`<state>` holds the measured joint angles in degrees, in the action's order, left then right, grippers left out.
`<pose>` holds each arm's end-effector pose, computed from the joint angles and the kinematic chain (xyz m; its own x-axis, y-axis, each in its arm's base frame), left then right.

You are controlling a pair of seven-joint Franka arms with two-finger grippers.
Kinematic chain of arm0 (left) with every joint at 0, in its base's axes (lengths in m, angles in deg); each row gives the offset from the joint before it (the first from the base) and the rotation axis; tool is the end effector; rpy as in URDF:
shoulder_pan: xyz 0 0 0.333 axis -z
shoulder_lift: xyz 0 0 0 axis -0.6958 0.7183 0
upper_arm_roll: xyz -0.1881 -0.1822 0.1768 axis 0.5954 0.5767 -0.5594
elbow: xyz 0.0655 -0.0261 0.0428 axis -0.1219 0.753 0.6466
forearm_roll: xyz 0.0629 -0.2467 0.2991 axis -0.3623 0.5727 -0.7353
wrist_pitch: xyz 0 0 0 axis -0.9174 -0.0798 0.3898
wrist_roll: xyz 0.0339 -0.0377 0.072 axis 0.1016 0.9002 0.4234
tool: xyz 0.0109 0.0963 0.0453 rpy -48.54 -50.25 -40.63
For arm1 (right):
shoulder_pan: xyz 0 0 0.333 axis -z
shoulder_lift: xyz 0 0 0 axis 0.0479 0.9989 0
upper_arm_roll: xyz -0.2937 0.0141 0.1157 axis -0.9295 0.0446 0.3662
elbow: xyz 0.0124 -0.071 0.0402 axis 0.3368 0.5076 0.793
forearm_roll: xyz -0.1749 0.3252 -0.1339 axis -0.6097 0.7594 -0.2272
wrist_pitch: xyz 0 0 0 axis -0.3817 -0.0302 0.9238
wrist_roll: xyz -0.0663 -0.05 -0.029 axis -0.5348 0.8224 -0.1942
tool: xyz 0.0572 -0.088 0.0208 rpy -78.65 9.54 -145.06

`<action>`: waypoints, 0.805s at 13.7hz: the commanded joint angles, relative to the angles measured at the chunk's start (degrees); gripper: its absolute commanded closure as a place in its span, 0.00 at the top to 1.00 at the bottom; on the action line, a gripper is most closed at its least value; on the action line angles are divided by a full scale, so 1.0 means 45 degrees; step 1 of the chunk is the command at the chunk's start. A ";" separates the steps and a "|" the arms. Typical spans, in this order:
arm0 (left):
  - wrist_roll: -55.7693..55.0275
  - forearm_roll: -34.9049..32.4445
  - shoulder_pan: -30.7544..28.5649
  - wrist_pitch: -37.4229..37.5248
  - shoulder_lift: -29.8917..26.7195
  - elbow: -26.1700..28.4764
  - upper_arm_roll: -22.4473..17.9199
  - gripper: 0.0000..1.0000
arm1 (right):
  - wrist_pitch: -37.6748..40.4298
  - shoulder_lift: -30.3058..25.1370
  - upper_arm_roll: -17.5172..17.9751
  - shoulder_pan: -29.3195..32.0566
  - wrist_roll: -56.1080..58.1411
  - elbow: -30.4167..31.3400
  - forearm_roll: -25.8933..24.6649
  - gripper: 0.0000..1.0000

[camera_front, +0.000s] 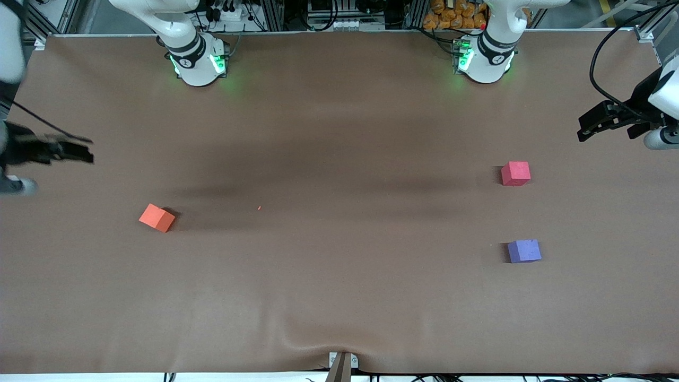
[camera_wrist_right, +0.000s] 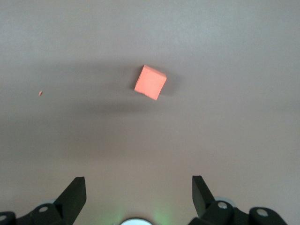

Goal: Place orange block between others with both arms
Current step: 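Reach the right gripper down toward the orange cube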

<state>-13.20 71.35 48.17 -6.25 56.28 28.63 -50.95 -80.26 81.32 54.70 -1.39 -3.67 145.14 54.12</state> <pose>0.5492 -0.0404 0.6419 0.9991 0.0421 -0.0081 0.0420 -0.9990 -0.0178 0.6024 -0.0497 0.5199 0.9746 0.0210 -0.2229 0.0186 -0.9997 -0.0130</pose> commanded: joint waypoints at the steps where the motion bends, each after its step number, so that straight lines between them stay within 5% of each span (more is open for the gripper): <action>1: 0.0251 0.0156 -0.0048 0.0204 -0.0103 -0.0033 -0.0031 1.00 | -0.1098 0.1193 -0.0064 -0.0107 0.0614 -0.0016 -0.0159 1.00; 11: 0.0251 0.0234 -0.0028 0.0243 -0.0103 0.0006 -0.0031 1.00 | -0.4596 0.5140 -0.0083 0.0263 0.9190 0.0414 -0.0198 1.00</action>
<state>-13.20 71.35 48.19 -6.05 56.28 28.82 -50.94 -98.77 102.51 54.16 -1.22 32.24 146.86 54.12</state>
